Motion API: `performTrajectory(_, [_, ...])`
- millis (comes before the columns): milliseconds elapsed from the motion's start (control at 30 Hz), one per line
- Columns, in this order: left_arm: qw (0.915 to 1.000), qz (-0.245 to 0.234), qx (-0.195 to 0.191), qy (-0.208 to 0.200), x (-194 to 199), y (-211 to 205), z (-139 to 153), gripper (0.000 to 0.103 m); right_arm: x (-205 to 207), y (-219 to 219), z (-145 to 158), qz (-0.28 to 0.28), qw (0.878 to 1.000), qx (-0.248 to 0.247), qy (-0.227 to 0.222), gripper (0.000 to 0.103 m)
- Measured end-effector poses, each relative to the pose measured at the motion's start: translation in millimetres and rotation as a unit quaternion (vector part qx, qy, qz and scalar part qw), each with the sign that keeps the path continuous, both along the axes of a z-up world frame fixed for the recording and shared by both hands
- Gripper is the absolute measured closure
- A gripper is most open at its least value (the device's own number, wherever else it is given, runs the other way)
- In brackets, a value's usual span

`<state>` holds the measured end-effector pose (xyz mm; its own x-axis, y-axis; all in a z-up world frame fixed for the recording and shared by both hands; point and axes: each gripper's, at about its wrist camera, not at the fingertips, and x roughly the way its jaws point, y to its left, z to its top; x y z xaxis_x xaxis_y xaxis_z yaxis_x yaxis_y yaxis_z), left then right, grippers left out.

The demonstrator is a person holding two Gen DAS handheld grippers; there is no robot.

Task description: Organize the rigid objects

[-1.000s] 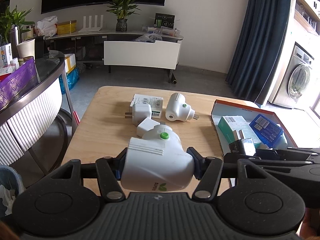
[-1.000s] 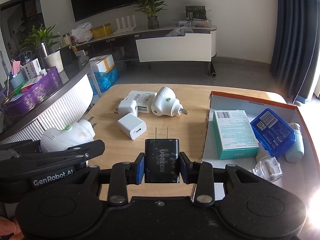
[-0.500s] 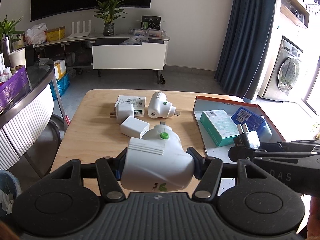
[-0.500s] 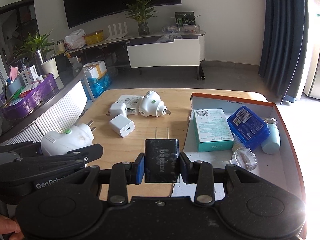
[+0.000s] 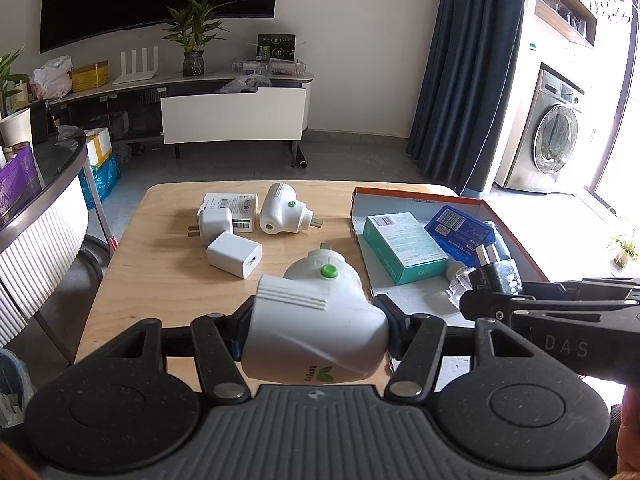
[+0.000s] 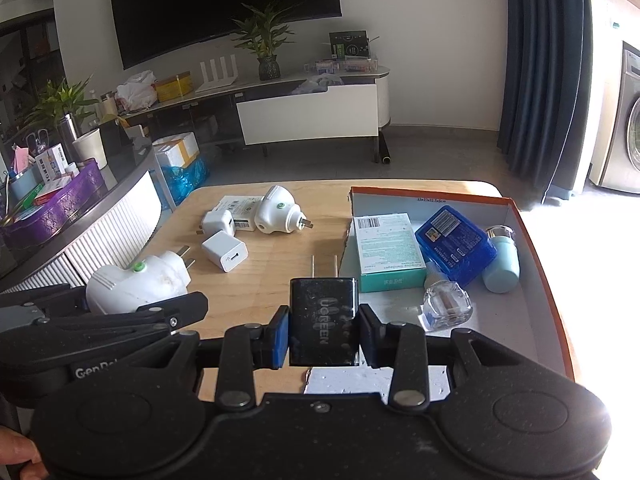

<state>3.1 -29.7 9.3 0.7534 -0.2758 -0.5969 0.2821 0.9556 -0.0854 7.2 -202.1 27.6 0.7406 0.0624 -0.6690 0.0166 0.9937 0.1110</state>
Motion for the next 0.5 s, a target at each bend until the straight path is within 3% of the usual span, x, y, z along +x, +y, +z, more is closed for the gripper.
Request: performTrajectory(500, [0.9997,-0.024,0.003,-0.008,-16,-18,5,0.041,-23,-13,9,-0.021,1.000,-0.001,-0.014,0.059])
